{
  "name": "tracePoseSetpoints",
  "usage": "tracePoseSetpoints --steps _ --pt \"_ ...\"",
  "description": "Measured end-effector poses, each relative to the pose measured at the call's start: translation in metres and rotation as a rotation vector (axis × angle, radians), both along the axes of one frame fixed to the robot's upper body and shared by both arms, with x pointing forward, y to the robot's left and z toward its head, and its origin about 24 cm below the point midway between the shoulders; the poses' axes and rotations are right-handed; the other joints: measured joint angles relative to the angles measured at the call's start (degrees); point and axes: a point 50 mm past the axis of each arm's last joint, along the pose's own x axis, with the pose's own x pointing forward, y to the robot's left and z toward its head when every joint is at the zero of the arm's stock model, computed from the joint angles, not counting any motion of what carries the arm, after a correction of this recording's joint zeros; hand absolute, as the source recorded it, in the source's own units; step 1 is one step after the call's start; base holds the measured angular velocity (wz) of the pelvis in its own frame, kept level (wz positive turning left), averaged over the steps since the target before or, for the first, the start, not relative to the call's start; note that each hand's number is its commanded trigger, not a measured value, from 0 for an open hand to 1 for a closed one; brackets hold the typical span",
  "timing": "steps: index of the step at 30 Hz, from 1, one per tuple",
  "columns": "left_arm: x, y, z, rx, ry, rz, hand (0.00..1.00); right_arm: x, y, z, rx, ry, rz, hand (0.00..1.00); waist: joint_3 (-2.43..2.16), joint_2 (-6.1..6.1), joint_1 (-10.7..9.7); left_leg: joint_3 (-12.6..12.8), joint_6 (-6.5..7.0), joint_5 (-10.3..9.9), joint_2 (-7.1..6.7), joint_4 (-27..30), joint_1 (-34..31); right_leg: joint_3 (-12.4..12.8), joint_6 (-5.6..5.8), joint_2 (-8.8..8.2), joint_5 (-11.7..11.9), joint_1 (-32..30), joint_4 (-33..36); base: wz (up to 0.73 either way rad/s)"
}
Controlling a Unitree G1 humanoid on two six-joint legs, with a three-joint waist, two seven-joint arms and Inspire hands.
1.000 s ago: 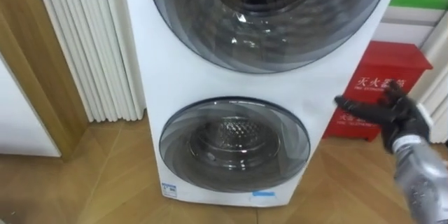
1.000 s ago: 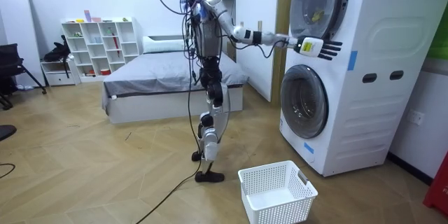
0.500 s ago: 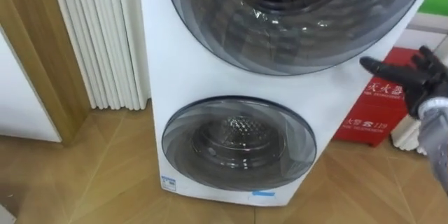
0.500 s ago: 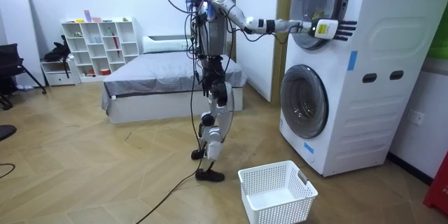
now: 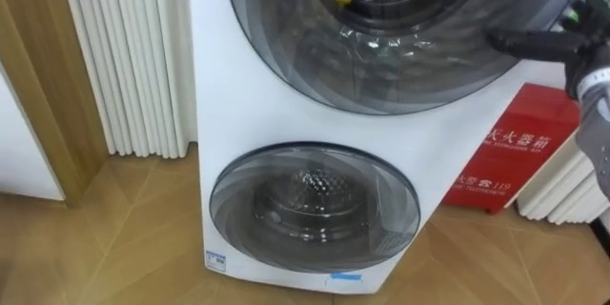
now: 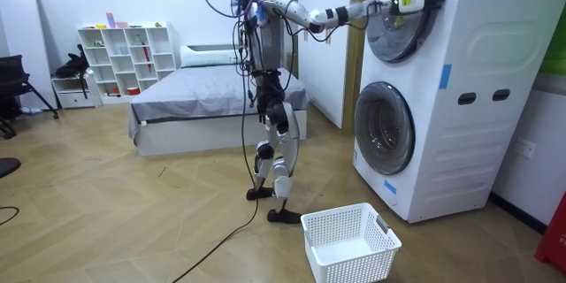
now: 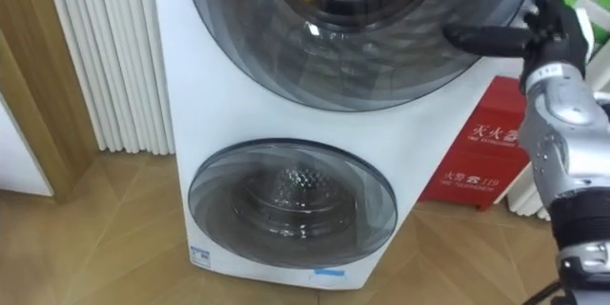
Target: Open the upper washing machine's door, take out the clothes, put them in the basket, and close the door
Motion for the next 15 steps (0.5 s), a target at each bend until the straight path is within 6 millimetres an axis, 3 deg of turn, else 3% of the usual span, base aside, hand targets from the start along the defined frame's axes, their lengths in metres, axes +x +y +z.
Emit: tracePoseSetpoints --steps 15 --pt "0.01 -0.004 -0.001 -0.014 0.002 -0.036 0.0 0.0 0.017 0.012 -0.187 -0.01 -0.028 0.0 -0.22 -0.3 0.0 0.6 0.13 0.0 0.03 0.3 -0.1 0.0 -0.36 -0.46 -0.7 -0.8 1.7 -0.01"
